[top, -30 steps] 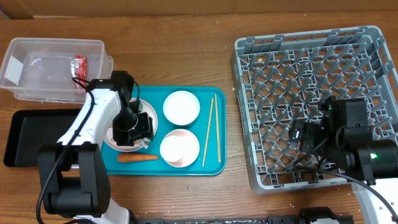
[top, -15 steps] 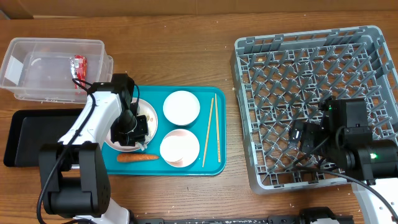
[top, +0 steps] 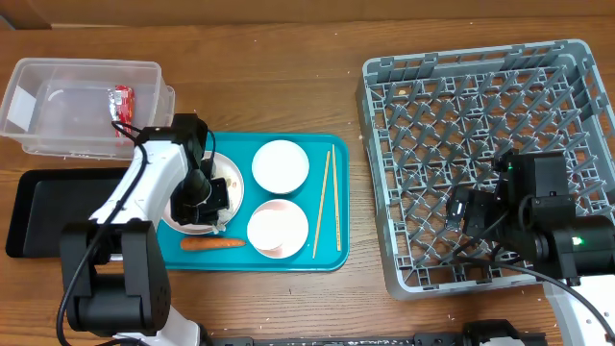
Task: Sort waste into correct bins and load items into the dishwasher
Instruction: 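Lower the left gripper to the plate and grasp the tissue, then carry the tissue left and release it into the clear bin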
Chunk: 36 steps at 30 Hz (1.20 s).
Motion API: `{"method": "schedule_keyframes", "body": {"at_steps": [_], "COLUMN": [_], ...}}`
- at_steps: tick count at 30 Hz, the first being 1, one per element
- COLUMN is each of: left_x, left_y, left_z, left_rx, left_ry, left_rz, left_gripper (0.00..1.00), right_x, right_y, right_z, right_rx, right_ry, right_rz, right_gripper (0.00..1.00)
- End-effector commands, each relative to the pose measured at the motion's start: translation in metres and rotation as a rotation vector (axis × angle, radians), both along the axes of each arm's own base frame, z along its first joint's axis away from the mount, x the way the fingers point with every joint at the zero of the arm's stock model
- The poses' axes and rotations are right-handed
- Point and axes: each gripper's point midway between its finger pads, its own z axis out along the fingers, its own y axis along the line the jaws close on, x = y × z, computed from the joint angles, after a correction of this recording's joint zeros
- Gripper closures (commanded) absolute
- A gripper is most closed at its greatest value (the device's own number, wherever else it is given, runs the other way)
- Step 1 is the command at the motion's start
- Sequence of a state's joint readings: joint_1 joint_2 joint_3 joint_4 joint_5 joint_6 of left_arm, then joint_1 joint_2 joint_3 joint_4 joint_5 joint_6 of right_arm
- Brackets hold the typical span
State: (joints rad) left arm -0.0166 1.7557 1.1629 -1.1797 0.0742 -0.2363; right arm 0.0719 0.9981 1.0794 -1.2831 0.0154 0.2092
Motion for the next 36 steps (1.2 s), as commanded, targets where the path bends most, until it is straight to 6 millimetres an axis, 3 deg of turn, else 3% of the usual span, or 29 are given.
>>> {"method": "schedule_keyframes", "body": {"at_steps": [1, 6, 10, 11, 20, 25, 32, 36], "left_x": [0.027, 0.053, 0.072, 0.081, 0.148, 0.176, 0.197, 0.204], "left_y": [0.006, 0.023, 0.052, 0.068, 0.125, 0.143, 0.162, 0.164], "left_z": [0.034, 0.087, 0.123, 0.135, 0.164, 0.167, 0.139, 0.124], "left_rx": [-0.004, 0.020, 0.081, 0.104, 0.182, 0.255, 0.332, 0.329], "left_ry": [-0.108, -0.242, -0.359, -0.413, -0.729, -0.819, -0.804, -0.791], "left_rz": [0.028, 0.063, 0.122, 0.160, 0.287, 0.302, 0.345, 0.344], "left_gripper": [0.96, 0.96, 0.96, 0.96, 0.96, 0.96, 0.95, 0.64], "right_x": [0.004, 0.004, 0.004, 0.005, 0.007, 0.007, 0.007, 0.008], "right_y": [-0.002, -0.002, -0.002, -0.002, -0.001, -0.001, -0.001, -0.001], "right_z": [0.010, 0.010, 0.010, 0.011, 0.012, 0.012, 0.012, 0.012], "right_rx": [-0.006, -0.006, -0.006, -0.006, -0.005, -0.005, -0.005, -0.005], "right_ry": [-0.033, -0.033, -0.033, -0.034, -0.045, -0.048, -0.047, -0.048], "right_rz": [-0.006, -0.006, -0.006, -0.006, -0.006, -0.006, -0.006, -0.006], "right_gripper": [0.00, 0.00, 0.00, 0.00, 0.00, 0.00, 0.00, 0.00]}}
